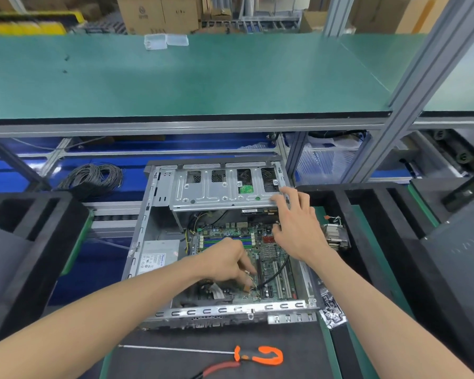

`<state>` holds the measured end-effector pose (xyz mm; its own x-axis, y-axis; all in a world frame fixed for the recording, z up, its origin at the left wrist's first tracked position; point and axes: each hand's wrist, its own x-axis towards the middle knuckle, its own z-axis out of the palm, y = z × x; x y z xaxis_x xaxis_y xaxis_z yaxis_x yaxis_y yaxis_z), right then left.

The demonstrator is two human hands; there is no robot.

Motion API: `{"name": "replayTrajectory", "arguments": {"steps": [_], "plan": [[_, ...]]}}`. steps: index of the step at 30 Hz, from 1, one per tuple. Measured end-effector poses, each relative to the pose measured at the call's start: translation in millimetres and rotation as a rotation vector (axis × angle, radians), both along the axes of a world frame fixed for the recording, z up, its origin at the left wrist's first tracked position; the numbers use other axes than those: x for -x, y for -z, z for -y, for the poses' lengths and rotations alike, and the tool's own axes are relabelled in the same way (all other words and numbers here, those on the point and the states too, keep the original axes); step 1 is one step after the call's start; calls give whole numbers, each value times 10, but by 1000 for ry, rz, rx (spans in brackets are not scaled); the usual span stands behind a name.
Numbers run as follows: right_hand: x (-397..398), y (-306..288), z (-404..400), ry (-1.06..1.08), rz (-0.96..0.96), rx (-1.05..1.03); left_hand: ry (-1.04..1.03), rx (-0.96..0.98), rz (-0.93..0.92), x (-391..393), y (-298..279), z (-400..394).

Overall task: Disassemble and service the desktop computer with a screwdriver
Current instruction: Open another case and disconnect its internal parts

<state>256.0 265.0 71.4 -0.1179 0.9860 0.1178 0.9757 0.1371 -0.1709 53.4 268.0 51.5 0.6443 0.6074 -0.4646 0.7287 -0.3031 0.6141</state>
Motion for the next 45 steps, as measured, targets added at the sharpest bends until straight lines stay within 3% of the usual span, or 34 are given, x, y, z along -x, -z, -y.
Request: {"name": "replayTrajectory", "arguments": {"steps": [3,17,30,36,40,43,45], "plan": [[6,-37,24,-20,69,-16,18,-37,-70,62,-25,-10],[149,-199,149,-379,266,-57,-238,-85,-12,102,-121,199],[569,-130,798,-723,-74,0,-621,-379,224,517,-427,1053],[629,-110,1137,-781,-117,-47,-513,-598,318,660,-393,1463],[600,-11,1437,-789,-84,-199,-380,-862,304,732,-256,1700],[580,128,1683,-829,-47,-288,-315,-880,296,840,-44,1907],[586,237,1828,-873,12,-196,-240,-850,213,909,116,1988]]}}
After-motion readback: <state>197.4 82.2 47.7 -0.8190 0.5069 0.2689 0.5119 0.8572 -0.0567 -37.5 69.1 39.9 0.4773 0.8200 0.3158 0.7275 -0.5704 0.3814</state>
